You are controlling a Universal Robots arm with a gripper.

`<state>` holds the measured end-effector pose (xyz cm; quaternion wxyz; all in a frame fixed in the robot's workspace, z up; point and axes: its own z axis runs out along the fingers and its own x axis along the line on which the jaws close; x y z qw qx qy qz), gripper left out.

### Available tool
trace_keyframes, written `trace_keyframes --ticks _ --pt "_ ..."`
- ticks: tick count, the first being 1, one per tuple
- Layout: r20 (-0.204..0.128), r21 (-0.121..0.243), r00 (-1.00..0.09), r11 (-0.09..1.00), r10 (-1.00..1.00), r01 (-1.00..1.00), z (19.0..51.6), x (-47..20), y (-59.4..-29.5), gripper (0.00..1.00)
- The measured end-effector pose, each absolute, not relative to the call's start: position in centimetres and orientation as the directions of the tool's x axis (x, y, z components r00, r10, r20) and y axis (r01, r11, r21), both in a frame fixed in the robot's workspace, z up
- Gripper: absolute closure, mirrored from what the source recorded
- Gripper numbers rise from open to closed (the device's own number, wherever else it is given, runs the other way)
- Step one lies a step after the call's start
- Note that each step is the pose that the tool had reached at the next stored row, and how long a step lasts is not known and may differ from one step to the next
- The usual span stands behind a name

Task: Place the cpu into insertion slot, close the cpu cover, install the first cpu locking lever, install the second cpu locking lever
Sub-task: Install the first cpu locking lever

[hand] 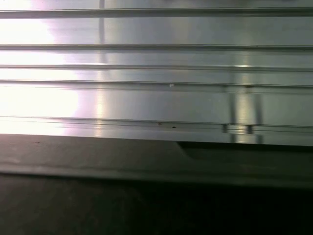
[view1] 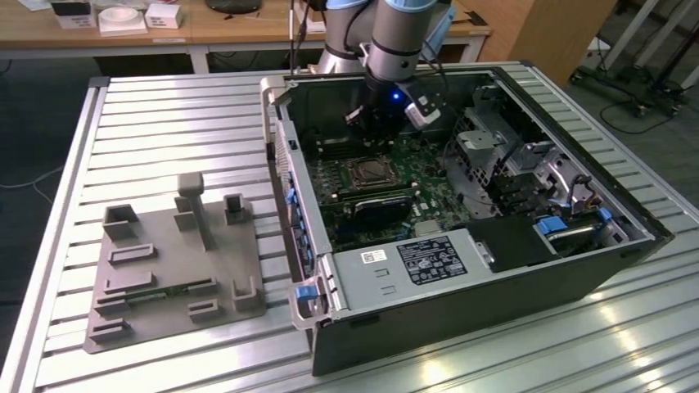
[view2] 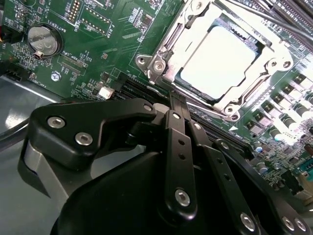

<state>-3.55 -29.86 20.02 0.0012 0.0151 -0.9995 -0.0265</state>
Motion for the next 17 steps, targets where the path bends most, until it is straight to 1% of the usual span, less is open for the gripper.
trace_keyframes --ticks 17 --pt "0.002 0.053 -1.000 0.998 -0.030 -0.030 19.90 -3.36 -29.73 0.90"
